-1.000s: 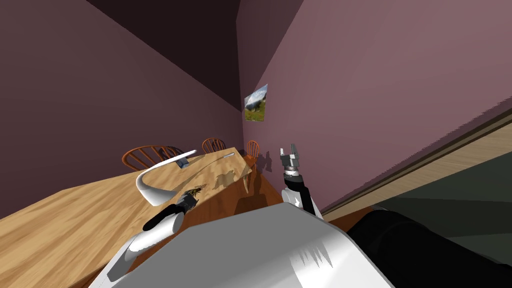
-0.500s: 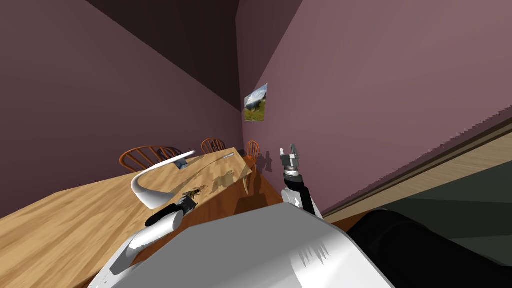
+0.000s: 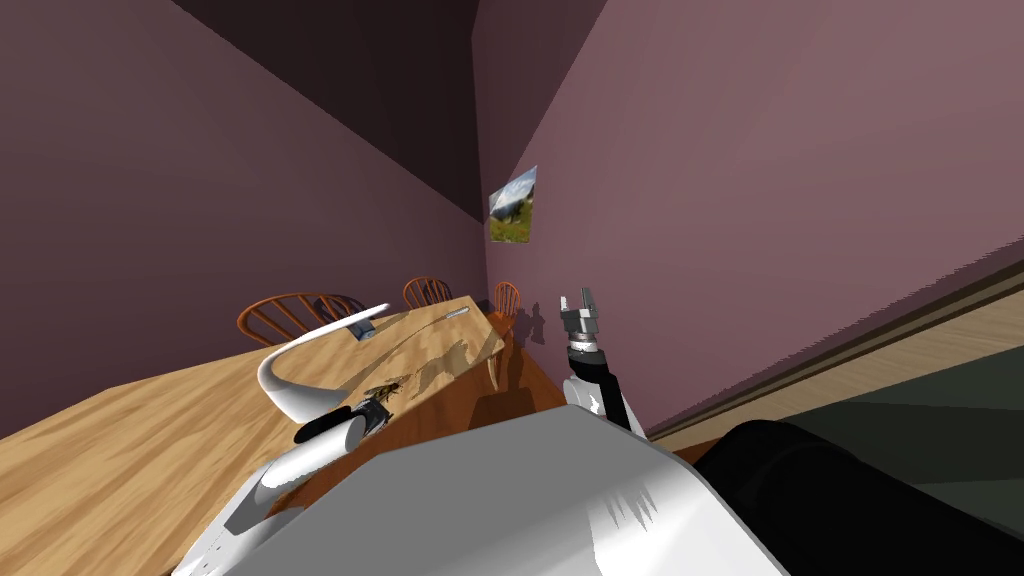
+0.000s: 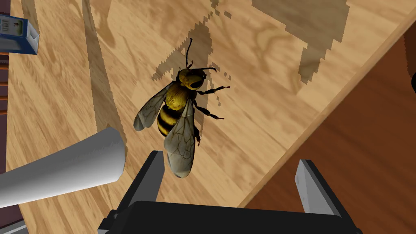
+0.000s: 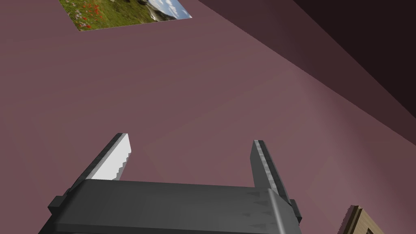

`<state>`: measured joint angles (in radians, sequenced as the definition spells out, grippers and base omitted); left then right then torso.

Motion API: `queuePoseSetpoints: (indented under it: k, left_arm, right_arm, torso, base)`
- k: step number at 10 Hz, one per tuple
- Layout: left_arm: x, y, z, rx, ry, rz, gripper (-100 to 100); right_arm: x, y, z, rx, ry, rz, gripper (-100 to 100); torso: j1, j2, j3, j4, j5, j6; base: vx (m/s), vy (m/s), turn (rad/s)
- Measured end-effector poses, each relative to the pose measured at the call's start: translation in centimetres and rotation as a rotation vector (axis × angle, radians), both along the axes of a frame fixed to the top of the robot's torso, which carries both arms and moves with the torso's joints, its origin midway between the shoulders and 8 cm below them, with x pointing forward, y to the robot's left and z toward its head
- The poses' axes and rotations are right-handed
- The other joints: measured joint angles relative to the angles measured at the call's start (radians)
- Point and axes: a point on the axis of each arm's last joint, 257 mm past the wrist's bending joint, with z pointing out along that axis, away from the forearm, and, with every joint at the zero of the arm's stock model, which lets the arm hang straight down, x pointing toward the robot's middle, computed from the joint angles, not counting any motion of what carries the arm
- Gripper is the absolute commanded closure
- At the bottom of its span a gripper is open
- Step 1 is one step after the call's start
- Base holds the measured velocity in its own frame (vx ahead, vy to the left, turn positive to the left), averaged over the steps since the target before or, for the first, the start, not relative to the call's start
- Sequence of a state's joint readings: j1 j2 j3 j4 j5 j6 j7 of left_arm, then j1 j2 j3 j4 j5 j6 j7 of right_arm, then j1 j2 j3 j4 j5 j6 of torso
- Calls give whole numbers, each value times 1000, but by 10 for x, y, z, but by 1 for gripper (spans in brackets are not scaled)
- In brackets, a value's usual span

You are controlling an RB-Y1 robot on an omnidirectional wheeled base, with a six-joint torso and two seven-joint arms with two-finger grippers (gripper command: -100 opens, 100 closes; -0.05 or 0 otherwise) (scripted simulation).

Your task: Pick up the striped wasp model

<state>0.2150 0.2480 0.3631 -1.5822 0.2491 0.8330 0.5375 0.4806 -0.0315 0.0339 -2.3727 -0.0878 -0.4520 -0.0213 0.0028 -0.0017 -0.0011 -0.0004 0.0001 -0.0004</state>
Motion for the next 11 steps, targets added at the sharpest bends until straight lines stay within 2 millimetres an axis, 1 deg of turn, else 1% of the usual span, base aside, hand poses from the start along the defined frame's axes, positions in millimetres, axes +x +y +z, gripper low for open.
queuePoseSetpoints:
  k: [5, 8, 9, 10, 11]
  left_arm:
    - [-14, 5, -13, -61, 92, 48, -100]
    - [-16, 9, -15, -87, 132, 72, -100]
    - [-16, 9, -15, -89, 135, 73, 0]
    - [-16, 9, -15, -88, 134, 73, -100]
    - [-16, 10, -18, -89, 136, 77, -100]
  right_arm:
    - [0, 0, 0, 0, 0, 0, 0]
    - [0, 0, 0, 0, 0, 0, 0]
    - [0, 0, 0, 0, 0, 0, 0]
    - [0, 0, 0, 0, 0, 0, 0]
    - [0, 0, 0, 0, 0, 0, 0]
  torso:
    - [2, -1, -1, 0, 0, 0]
    - [3, -2, -1, 0, 1, 0]
    - [1, 0, 0, 0, 0, 0]
    - [-1, 2, 1, 0, 0, 0]
    - [-1, 3, 1, 0, 0, 0]
  base:
    - [49, 49, 5]
    - [53, 60, -1]
    - [6, 7, -1]
    - [-1, 14, -52]
    - [-8, 27, -74]
